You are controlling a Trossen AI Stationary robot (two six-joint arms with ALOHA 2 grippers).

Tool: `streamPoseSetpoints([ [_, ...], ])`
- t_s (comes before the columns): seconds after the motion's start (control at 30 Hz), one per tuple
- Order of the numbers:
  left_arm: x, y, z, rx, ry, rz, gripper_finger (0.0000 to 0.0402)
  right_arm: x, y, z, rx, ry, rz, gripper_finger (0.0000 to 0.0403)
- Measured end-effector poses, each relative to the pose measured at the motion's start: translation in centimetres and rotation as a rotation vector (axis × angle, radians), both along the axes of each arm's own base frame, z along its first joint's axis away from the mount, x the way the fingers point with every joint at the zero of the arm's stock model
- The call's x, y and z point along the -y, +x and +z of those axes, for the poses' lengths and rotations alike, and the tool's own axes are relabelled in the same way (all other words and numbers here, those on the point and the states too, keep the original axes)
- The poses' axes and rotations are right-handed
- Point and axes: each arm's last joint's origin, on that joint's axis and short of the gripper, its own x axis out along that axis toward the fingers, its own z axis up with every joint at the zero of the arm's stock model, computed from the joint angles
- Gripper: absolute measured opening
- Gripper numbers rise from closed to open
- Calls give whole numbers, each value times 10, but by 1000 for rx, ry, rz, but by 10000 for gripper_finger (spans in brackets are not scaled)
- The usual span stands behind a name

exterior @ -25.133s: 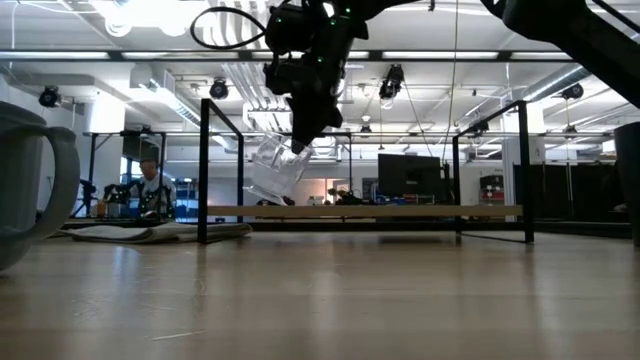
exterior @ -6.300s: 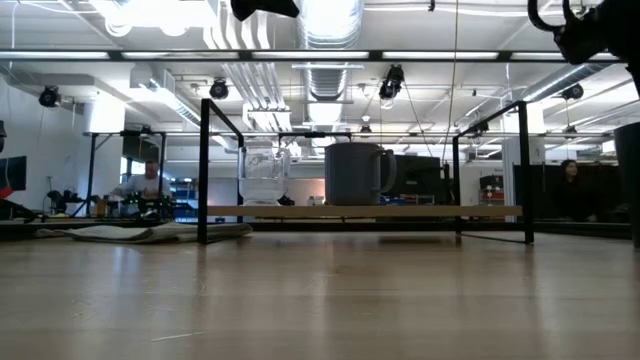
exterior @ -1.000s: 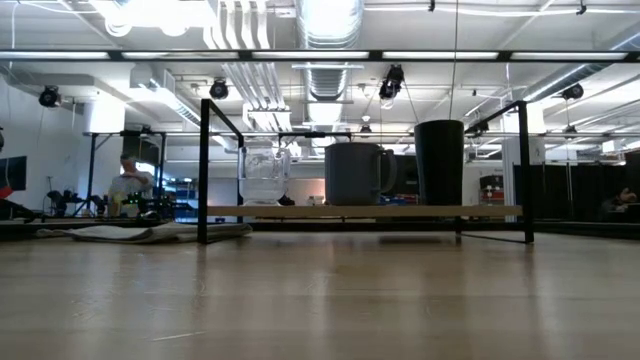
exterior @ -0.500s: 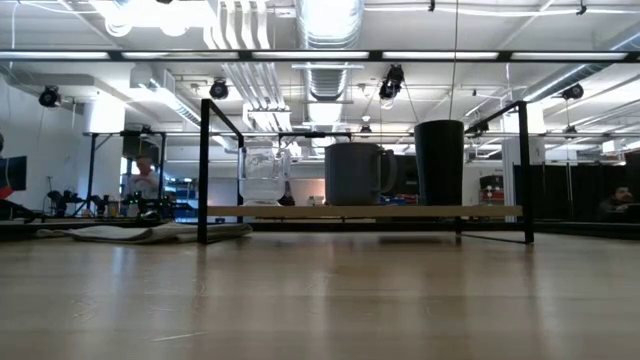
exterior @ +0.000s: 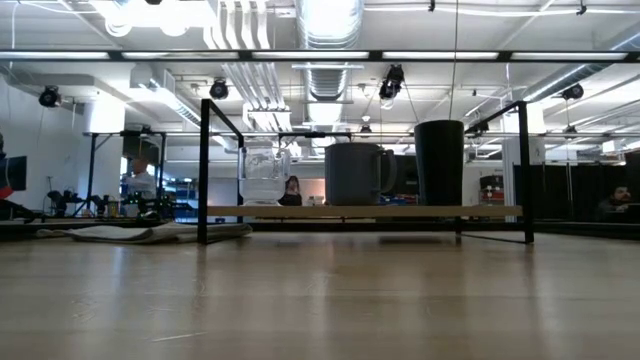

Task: Stack small to large cups/mugs on shelf
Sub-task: Return to Home Position

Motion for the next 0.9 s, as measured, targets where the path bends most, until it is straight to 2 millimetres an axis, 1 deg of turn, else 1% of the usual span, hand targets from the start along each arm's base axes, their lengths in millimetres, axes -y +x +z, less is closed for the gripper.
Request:
streamPoseSetpoints([
  [0.1,0,0,-13,46,-6,-1,0,0,2,-15,-14,23,0,68],
  [0.2,0,-1,-23,125,-71,-13,0,0,4,-29,-11,66,-2,68],
  [0.3,1,1,-30,153,-117,-34,0,0,4,-38,29,111,-3,68],
  [0.4,3,14,-33,145,-153,-54,0,0,2,-41,77,116,14,68],
  [0.47,5,20,-30,158,-148,-75,0,0,-1,-40,117,95,16,68],
  [0.67,17,41,-27,121,-125,-106,0,0,-7,-37,144,77,16,68],
  [0.8,23,47,-29,94,-95,-83,0,0,-4,-39,131,80,16,68],
  [0.9,24,38,-26,120,-93,-85,0,0,-2,-41,112,76,15,68],
])
